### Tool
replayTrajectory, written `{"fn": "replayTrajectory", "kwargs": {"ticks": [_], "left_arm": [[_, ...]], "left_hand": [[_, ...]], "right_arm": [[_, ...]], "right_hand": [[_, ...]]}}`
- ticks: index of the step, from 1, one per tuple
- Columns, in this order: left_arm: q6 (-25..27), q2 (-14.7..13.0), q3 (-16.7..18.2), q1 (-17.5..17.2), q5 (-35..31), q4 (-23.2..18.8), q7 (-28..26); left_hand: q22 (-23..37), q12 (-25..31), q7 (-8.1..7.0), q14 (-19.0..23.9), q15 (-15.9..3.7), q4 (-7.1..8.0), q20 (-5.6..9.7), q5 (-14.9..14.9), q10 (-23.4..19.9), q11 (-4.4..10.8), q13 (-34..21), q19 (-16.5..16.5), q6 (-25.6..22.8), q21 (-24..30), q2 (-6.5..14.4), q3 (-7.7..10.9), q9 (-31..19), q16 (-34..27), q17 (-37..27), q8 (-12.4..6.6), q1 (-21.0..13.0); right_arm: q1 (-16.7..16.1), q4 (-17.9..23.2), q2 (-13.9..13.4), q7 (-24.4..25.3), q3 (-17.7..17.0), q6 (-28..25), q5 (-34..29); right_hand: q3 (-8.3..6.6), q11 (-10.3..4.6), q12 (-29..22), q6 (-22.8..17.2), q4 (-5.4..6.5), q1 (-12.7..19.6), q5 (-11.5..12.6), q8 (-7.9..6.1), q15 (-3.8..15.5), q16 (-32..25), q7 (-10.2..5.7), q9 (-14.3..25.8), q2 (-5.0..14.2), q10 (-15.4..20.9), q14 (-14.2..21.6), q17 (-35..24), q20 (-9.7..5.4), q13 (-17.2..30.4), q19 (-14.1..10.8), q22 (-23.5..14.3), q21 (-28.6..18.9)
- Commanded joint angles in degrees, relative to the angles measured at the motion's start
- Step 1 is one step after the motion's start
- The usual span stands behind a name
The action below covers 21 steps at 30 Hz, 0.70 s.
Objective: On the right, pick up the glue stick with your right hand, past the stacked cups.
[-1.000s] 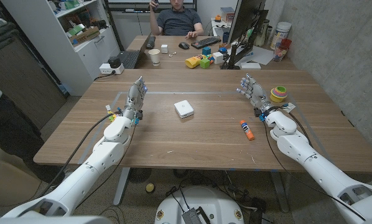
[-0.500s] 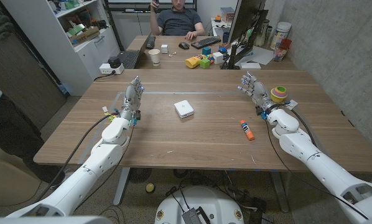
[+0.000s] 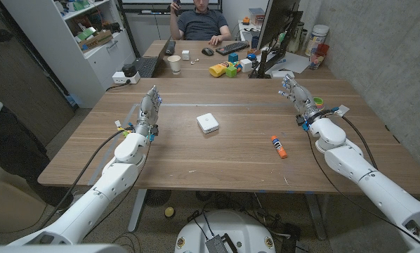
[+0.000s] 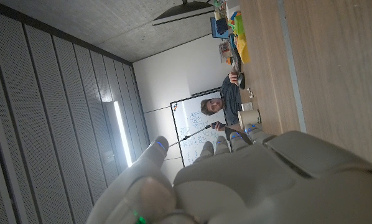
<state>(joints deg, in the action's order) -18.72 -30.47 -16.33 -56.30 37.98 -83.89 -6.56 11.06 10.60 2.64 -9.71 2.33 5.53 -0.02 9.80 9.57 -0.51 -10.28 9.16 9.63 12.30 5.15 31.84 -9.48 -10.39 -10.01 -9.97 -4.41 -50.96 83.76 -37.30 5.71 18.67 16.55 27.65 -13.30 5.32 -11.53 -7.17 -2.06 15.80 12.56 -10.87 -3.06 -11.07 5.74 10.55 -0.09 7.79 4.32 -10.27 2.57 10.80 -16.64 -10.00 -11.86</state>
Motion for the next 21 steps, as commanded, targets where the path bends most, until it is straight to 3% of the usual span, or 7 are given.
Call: {"fn": "replayTrajectory", "kwargs": {"ticks": [1, 14, 21], "left_arm": [[0.08, 0.15, -0.30, 0.68, -0.28, 0.60, 0.24], [0.43, 0.66, -1.02, 2.53, -0.37, 2.41, 1.17], [0.55, 0.79, -1.14, 3.15, -0.27, 3.07, 1.50]], "left_hand": [[0.09, 0.33, -0.04, -6.64, 0.05, 0.05, -0.05, 0.32, 5.27, 0.05, -0.05, 0.61, 1.92, 0.32, 0.94, 0.13, -0.32, -0.27, -0.10, -0.30, 0.16], [0.09, 0.32, -0.06, -6.65, 0.06, 0.07, -0.04, 0.33, 5.30, 0.06, -0.05, 0.60, 1.93, 0.32, 0.87, 0.03, -0.32, -0.27, -0.11, -0.29, 0.22], [0.09, 0.34, -0.07, -6.65, 0.06, 0.08, -0.03, 0.33, 5.25, 0.09, -0.05, 0.60, 1.94, 0.33, 0.83, -0.01, -0.32, -0.27, -0.11, -0.29, 0.26]], "right_arm": [[-5.75, 8.64, -4.94, 9.27, -4.88, -0.71, -6.32], [-8.72, 13.24, -6.09, 13.47, -8.73, 0.91, -11.87], [-12.42, 18.91, -8.02, 17.71, -11.62, -2.39, -18.07]], "right_hand": [[0.41, 0.22, -0.11, -0.41, -0.18, 0.26, 0.28, -0.36, 0.10, -0.15, 0.45, 0.07, -0.87, 0.47, 0.48, -0.24, -0.03, 0.28, -0.35, -0.22, -0.29], [1.06, 0.72, -0.76, -2.57, -1.23, 1.21, 0.66, -1.03, 0.60, -0.68, 0.74, 0.13, -2.17, 2.83, 2.64, -0.20, -0.53, 0.35, -2.27, -0.20, -0.73], [1.32, 0.65, -1.01, -3.66, -1.64, 1.63, 0.84, -1.32, 0.82, -0.72, 0.75, 0.15, -2.67, 3.85, 3.23, -0.19, -0.62, 0.38, -2.92, -0.18, -0.81]]}}
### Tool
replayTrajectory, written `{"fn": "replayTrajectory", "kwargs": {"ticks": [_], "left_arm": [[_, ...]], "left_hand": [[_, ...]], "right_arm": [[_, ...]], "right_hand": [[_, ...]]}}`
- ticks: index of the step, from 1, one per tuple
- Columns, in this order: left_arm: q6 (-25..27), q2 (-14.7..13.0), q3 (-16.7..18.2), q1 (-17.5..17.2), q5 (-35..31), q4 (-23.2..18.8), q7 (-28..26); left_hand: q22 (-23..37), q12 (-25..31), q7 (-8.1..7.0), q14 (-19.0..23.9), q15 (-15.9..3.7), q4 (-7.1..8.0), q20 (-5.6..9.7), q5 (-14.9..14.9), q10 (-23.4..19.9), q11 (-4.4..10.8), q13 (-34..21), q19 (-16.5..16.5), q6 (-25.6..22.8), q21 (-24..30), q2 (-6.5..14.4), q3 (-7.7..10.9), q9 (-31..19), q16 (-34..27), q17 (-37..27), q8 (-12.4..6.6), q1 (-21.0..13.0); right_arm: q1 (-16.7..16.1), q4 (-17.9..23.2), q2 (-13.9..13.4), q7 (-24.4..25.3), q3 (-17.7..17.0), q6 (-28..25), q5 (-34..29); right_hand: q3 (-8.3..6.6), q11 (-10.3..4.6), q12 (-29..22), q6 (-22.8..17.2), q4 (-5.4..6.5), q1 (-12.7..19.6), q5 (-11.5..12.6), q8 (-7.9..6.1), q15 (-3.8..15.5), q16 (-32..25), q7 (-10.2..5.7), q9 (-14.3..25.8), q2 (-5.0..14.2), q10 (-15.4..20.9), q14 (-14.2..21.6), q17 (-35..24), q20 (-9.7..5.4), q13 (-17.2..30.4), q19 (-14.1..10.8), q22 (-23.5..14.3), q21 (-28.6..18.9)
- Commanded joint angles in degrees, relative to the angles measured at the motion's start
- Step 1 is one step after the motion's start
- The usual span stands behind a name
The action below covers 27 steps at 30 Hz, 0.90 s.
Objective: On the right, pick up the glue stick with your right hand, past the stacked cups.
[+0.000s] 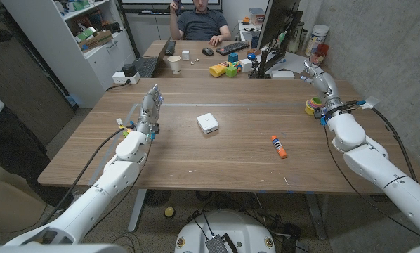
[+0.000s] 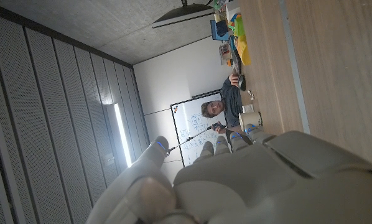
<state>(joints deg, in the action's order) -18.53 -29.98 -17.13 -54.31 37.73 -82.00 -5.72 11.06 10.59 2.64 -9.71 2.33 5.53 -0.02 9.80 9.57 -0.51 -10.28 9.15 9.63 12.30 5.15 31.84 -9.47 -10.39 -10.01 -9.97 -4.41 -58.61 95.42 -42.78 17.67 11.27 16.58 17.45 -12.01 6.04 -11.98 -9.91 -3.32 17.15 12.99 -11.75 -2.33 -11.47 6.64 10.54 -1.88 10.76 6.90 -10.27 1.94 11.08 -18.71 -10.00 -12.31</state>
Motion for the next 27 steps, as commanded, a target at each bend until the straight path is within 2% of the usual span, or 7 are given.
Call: {"fn": "replayTrajectory", "kwargs": {"ticks": [1, 8, 9, 16, 21, 24, 27], "left_arm": [[0.25, 0.35, -0.36, 1.26, -0.09, 1.32, 0.65], [-0.03, 0.62, -0.60, 2.12, -0.09, 2.19, 1.35], [-0.04, 0.62, -0.60, 2.13, -0.09, 2.19, 1.35], [0.17, 0.64, -0.88, 2.51, 0.09, 2.35, 2.02], [0.35, 0.48, -1.00, 2.63, 0.13, 2.13, 2.37], [0.47, 0.33, -1.15, 2.78, 0.01, 2.03, 2.61], [0.49, 0.33, -1.31, 2.95, -0.04, 2.03, 2.86]], "left_hand": [[0.10, 0.35, -0.06, -6.67, 0.07, 0.08, -0.01, 0.33, 5.24, 0.08, -0.06, 0.60, 1.96, 0.33, 0.83, -0.02, -0.33, -0.28, -0.11, -0.28, 0.26], [0.10, 0.34, -0.05, -6.65, 0.05, 0.09, -0.04, 0.33, 5.26, 0.03, -0.06, 0.61, 1.95, 0.32, 0.79, -0.07, -0.33, -0.28, -0.12, -0.29, 0.30], [0.10, 0.34, -0.08, -6.65, 0.07, 0.09, -0.04, 0.33, 5.26, 0.02, -0.06, 0.60, 1.95, 0.32, 0.78, -0.08, -0.33, -0.28, -0.12, -0.29, 0.31], [0.10, 0.33, -0.07, -6.66, 0.05, 0.10, -0.08, 0.34, 5.29, 0.09, -0.06, 0.61, 1.92, 0.32, 0.75, -0.13, -0.33, -0.28, -0.12, -0.30, 0.35], [0.10, 0.32, -0.11, -6.63, 0.03, 0.10, -0.09, 0.34, 5.32, 0.08, -0.06, 0.62, 1.95, 0.32, 0.72, -0.17, -0.33, -0.30, -0.12, -0.29, 0.37], [0.10, 0.33, -0.14, -6.63, 0.05, 0.10, -0.09, 0.34, 5.29, 0.06, -0.06, 0.60, 1.95, 0.32, 0.72, -0.19, -0.33, -0.29, -0.12, -0.28, 0.38], [0.10, 0.33, -0.13, -6.65, 0.05, 0.10, -0.12, 0.35, 5.30, 0.15, -0.06, 0.62, 1.94, 0.32, 0.71, -0.21, -0.33, -0.29, -0.12, -0.29, 0.39]], "right_arm": [[-5.33, 7.78, -2.79, 5.99, -4.72, -2.43, -8.47], [-11.12, 13.31, -3.02, 9.26, -10.12, -3.56, -12.37], [-11.15, 13.38, -2.79, 9.11, -10.26, -3.70, -12.53], [-18.16, 19.77, -1.88, 11.41, -16.42, -6.64, -18.37], [-21.89, 22.72, -0.73, 10.52, -19.77, -7.70, -21.18], [-23.84, 24.35, -0.29, 8.43, -21.84, -8.34, -21.46], [-25.81, 26.19, 0.57, 6.92, -23.97, -8.99, -22.38]], "right_hand": [[0.08, -0.07, -0.56, -1.09, -0.42, 0.31, 0.43, -0.48, 0.13, -0.30, -0.22, 0.16, -0.96, 0.92, 0.65, -0.19, 0.04, 0.10, -0.88, -0.19, -0.35], [0.42, -0.17, -0.64, -1.71, -0.67, 0.45, 0.55, -0.60, 0.52, -0.24, -0.37, 0.18, -1.53, 1.43, 0.82, -0.19, 0.03, 0.12, -1.10, -0.17, -0.31], [0.45, -0.17, -0.66, -1.86, -0.70, 0.46, 0.57, -0.65, 0.58, -0.26, -0.36, 0.18, -1.59, 1.54, 0.93, -0.19, 0.03, 0.12, -1.13, -0.17, -0.30], [0.69, -0.44, -0.70, -2.83, -0.93, 0.70, 0.74, -0.86, 0.76, -0.18, -1.23, 0.20, -1.91, 2.03, 1.14, -0.17, -0.14, 0.14, -1.49, -0.16, -0.29], [0.76, -0.84, -0.53, -3.02, -1.06, 0.90, 0.85, -0.82, 0.71, -0.13, -1.96, 0.22, -1.96, 1.86, 1.28, -0.16, 0.22, 0.15, -1.91, -0.16, -0.36], [0.85, -0.98, -0.40, -3.01, -1.23, 1.18, 1.00, -0.66, 0.77, -0.20, -2.04, 0.26, -2.00, 1.84, 1.84, -0.14, 0.32, 0.16, -3.41, -0.13, -0.78], [0.92, -0.90, -0.24, -2.82, -1.29, 1.24, 1.04, -0.54, 0.65, -0.21, -1.84, 0.29, -2.06, 1.57, 2.01, -0.13, 0.32, 0.17, -3.64, -0.11, -0.78]]}}
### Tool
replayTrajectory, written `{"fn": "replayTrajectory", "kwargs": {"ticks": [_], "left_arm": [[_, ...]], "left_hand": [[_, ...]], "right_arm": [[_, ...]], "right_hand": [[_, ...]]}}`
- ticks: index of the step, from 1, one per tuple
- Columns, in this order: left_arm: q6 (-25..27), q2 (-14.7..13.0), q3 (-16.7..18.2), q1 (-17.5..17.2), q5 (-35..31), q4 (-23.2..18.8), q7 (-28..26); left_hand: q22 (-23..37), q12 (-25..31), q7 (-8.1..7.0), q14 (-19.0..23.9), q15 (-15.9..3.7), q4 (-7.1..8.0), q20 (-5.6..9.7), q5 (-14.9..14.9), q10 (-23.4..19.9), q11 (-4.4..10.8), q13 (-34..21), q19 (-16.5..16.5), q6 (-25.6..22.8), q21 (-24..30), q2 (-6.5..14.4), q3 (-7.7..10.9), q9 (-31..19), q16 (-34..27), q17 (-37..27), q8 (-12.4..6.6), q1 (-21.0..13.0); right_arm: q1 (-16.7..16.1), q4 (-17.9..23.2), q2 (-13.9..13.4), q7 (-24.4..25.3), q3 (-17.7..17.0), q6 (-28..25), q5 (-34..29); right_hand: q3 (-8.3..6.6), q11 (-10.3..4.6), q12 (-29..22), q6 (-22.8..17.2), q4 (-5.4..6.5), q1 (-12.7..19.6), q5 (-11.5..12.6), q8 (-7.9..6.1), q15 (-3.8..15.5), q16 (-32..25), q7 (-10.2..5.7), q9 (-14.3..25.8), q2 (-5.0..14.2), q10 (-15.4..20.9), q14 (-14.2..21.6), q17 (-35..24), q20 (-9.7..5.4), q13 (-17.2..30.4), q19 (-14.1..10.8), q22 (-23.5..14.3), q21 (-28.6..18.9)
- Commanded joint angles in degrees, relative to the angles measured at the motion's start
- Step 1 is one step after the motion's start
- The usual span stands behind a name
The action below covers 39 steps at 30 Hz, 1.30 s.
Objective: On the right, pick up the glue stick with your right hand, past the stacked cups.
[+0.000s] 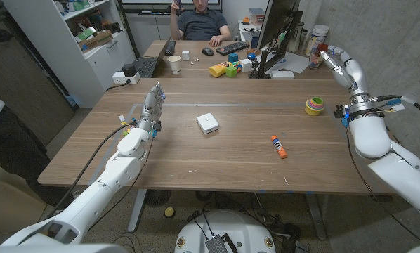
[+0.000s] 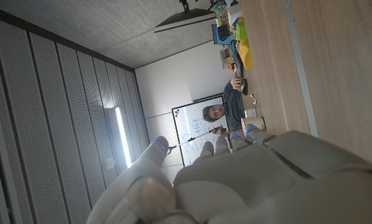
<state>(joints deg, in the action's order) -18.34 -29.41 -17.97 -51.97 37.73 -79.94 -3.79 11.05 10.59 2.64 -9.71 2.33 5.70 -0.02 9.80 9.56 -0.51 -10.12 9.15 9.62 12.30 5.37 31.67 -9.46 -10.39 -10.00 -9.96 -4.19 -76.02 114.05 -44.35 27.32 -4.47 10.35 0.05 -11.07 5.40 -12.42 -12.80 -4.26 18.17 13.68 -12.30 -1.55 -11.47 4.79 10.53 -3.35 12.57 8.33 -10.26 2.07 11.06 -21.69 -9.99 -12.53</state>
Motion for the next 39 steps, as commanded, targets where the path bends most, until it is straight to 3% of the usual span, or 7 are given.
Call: {"fn": "replayTrajectory", "kwargs": {"ticks": [1, 13, 21, 31, 39], "left_arm": [[0.33, -0.26, -0.54, 0.67, -0.04, -0.03, 1.10], [0.44, -0.22, -1.26, 0.95, -0.11, -0.23, 2.23], [0.38, -0.29, -1.46, 0.82, -0.10, -0.55, 2.65], [-0.16, -0.46, -1.32, 0.20, 0.05, -1.23, 2.91], [-0.53, -0.87, -0.79, -0.37, 0.31, -1.51, 2.96]], "left_hand": [[0.10, 0.34, -0.18, -6.64, 0.04, -0.07, -0.12, 0.35, 5.28, 0.18, -0.22, 0.61, 1.93, 0.32, 0.48, -0.04, -0.33, -0.29, -0.12, -0.30, 0.17], [0.10, 0.35, -0.11, -6.64, 0.01, -0.07, -0.13, 0.35, 5.24, 0.18, -0.21, 0.64, 1.94, 0.31, 0.45, -0.11, -0.33, -0.29, -0.12, -0.29, 0.20], [0.10, 0.34, -0.09, -6.62, 0.04, -0.08, -0.14, 0.36, 5.25, 0.17, -0.22, 0.62, 1.90, 0.31, 0.45, -0.14, -0.33, -0.30, -0.12, -0.31, 0.21], [0.10, 0.34, -0.09, -6.60, 0.02, -0.09, -0.14, 0.37, 5.25, 0.15, -0.21, 0.61, 1.92, 0.32, 0.47, -0.17, -0.33, -0.30, -0.11, -0.30, 0.21], [0.10, 0.34, -0.08, -6.60, 0.05, -0.10, -0.19, 0.38, 5.25, 0.13, -0.21, 0.62, 1.94, 0.31, 0.47, -0.19, -0.33, -0.30, -0.11, -0.29, 0.21]], "right_arm": [[-9.17, 8.29, 2.34, -3.37, -9.06, -3.05, -5.41], [-16.85, 16.55, 7.28, -11.77, -17.31, -5.22, -8.90], [-19.84, 20.76, 9.68, -18.77, -20.51, -6.36, -10.37], [-19.44, 23.84, 11.64, -21.69, -19.38, -7.71, -16.97], [-17.59, 27.60, 10.61, -21.02, -12.87, -16.67, -32.47]], "right_hand": [[-0.01, -0.22, 0.23, 0.09, -0.36, 0.24, 0.36, 0.03, -0.17, -0.18, 0.13, 0.31, -0.62, -0.29, 0.55, -0.14, 0.21, 0.19, -0.68, -0.11, -0.55], [0.13, -0.22, 0.63, 0.81, -0.48, 0.45, 0.50, 0.42, -0.52, 0.13, 0.33, 0.40, -0.61, -1.06, 0.16, -0.15, 0.39, 0.23, -0.33, -0.07, -0.15], [0.31, -0.33, 0.62, 0.41, -0.41, 0.33, 0.56, 0.33, -0.71, 0.24, 0.43, 0.45, -0.60, -0.93, -0.02, -0.19, 0.73, 0.26, 0.23, -0.06, 0.22], [0.56, -0.05, 0.41, -0.49, -0.35, 0.24, 0.67, 0.12, 0.09, 0.08, 0.65, 0.49, -0.53, -0.13, 0.74, -0.20, 0.20, 0.28, -0.99, -0.02, 0.02], [0.31, -0.23, 0.48, -0.68, -0.77, 1.16, 0.86, 0.15, 0.41, 0.04, 0.68, 0.48, -0.16, -0.06, 1.18, -0.14, 0.18, 0.27, -2.17, 0.03, -0.20]]}}
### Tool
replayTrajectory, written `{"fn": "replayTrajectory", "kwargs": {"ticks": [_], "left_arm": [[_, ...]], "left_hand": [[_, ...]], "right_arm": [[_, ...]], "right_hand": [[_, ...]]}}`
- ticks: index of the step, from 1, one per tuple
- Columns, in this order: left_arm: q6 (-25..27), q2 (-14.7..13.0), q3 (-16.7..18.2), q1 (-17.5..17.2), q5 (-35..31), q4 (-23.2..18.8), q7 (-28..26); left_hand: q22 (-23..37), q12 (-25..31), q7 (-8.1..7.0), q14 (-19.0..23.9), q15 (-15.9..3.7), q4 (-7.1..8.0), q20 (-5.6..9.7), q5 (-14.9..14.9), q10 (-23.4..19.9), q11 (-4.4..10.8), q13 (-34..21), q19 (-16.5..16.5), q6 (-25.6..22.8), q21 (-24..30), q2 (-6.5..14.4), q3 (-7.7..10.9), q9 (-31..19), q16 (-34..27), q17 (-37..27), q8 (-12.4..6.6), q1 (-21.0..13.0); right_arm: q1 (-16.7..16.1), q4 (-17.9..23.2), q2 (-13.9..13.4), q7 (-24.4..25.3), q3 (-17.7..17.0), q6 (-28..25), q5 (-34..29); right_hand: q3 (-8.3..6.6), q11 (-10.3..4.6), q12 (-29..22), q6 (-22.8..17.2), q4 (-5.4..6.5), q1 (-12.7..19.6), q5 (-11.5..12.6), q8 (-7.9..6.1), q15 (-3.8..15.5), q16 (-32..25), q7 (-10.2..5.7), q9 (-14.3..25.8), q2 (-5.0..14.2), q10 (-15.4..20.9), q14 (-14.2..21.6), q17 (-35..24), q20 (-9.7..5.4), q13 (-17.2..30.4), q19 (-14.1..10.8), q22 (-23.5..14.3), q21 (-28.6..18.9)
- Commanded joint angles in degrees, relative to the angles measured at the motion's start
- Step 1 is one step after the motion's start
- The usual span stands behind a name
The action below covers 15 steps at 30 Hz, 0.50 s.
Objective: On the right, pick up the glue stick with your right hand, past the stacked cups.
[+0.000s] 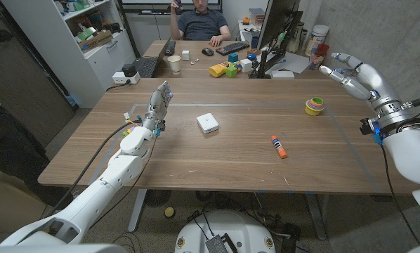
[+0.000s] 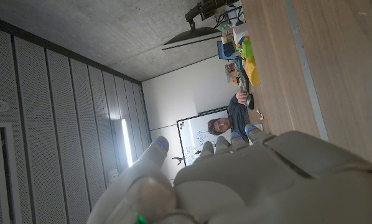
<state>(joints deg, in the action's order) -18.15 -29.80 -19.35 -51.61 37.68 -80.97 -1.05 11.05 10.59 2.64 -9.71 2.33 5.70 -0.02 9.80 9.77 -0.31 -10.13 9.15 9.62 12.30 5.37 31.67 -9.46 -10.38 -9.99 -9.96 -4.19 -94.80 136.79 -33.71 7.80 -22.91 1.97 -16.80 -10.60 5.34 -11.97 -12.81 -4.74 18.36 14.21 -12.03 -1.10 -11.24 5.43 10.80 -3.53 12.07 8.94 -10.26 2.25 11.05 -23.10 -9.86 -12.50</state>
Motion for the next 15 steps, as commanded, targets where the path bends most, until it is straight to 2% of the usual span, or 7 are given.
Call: {"fn": "replayTrajectory", "kwargs": {"ticks": [1, 7, 15], "left_arm": [[-0.79, -0.51, 0.66, -0.77, 0.42, -0.49, 0.25], [-0.88, -0.86, 1.13, -1.20, 0.62, -0.66, 0.08], [-0.77, -1.07, 1.53, -1.41, 0.98, -0.51, 0.01]], "left_hand": [[0.10, 0.34, -0.09, -6.60, 0.04, -0.09, -0.18, 0.38, 5.04, -0.06, -0.20, 0.60, 1.95, 0.32, 0.48, -0.20, -0.33, -0.30, -0.11, -0.29, 0.21], [0.10, 0.35, -0.09, -6.61, 0.00, -0.10, -0.19, 0.38, 5.03, -0.08, -0.20, 0.61, 1.93, 0.31, 0.47, -0.22, -0.33, -0.29, -0.11, -0.29, 0.22], [0.10, 0.34, -0.11, -6.58, 0.03, -0.11, -0.21, 0.38, 5.04, -0.16, -0.20, 0.61, 1.93, 0.31, 0.45, -0.25, -0.33, -0.30, -0.11, -0.30, 0.22]], "right_arm": [[1.62, 5.06, -0.30, -1.68, 6.45, -9.19, -16.83], [4.32, 5.16, -2.40, -4.13, 10.97, -13.75, -20.89], [7.03, 4.65, -4.71, -5.82, 14.69, -18.29, -22.40]], "right_hand": [[-0.19, -0.17, 0.05, -0.67, -0.36, 1.08, 0.36, -0.10, -0.02, -0.20, 0.08, 0.21, 0.04, 0.45, 0.64, -0.14, 0.03, 0.28, -0.88, -0.09, -0.24], [-0.36, -0.30, -0.04, -1.17, -0.83, 1.99, 0.51, -0.20, 0.00, -0.30, 0.12, 0.20, 0.16, 0.93, 1.24, -0.10, 0.04, 0.27, -1.56, -0.06, -0.27], [-0.40, 0.16, -0.37, -2.40, -1.38, 3.01, 0.68, -0.54, 0.04, -0.32, 0.13, 0.23, 0.10, 2.12, 1.82, -0.07, 0.10, 0.30, -2.11, -0.11, -0.19]]}}
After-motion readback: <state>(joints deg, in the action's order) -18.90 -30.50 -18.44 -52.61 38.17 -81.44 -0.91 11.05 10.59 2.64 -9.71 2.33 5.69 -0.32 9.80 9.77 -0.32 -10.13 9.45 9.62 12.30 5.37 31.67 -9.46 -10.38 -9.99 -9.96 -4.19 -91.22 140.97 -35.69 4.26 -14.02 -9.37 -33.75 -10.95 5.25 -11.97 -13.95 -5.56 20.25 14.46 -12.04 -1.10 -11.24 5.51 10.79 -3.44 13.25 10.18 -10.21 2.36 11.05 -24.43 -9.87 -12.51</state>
